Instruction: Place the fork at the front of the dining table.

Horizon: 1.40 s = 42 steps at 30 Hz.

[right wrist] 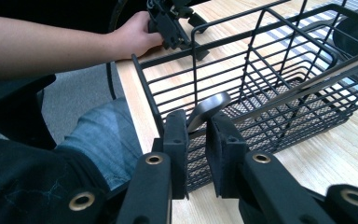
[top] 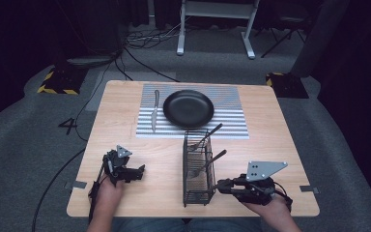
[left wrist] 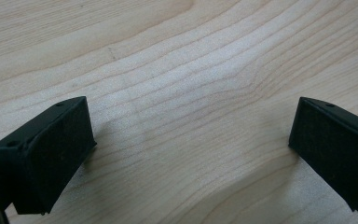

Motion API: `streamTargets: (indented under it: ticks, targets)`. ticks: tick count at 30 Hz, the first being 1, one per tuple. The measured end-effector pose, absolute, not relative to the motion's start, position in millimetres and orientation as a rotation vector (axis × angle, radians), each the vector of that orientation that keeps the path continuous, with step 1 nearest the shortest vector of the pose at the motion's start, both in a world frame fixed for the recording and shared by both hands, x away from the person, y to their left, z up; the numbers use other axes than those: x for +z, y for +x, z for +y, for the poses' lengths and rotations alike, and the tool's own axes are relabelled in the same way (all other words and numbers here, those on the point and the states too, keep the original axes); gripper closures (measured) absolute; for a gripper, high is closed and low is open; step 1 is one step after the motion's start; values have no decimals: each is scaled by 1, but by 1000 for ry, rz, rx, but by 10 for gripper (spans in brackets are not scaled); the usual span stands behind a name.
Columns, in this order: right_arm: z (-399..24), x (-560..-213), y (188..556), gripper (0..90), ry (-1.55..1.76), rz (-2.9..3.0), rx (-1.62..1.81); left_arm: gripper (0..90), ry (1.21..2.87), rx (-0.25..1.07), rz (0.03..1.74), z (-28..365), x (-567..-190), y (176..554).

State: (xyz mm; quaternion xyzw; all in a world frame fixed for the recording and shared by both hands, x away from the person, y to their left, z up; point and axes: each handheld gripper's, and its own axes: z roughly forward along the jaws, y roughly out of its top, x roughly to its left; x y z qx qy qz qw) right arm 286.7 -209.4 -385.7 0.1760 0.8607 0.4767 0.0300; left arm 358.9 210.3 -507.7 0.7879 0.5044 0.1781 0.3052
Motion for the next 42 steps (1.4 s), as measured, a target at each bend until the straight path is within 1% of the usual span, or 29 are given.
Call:
streamTargets:
  ticks: [13,14,15,27,42]
  targets:
    - [-201,-379,285,823,516,2569,1532,0,2086,471,1336,210,-508,359]
    - [-200,-377,285,857,513,2558,1535,0,2087,472,1335,210,-508,359]
    - [-198,-374,285,866,497,2531,1565,0,2086,472,1335,210,-508,359]
    - [-192,-353,289,866,450,2482,1603,0,2086,472,1335,210,-508,359]
    - [-214,-308,296,866,434,2415,1668,0,2086,472,1335,210,-508,359]
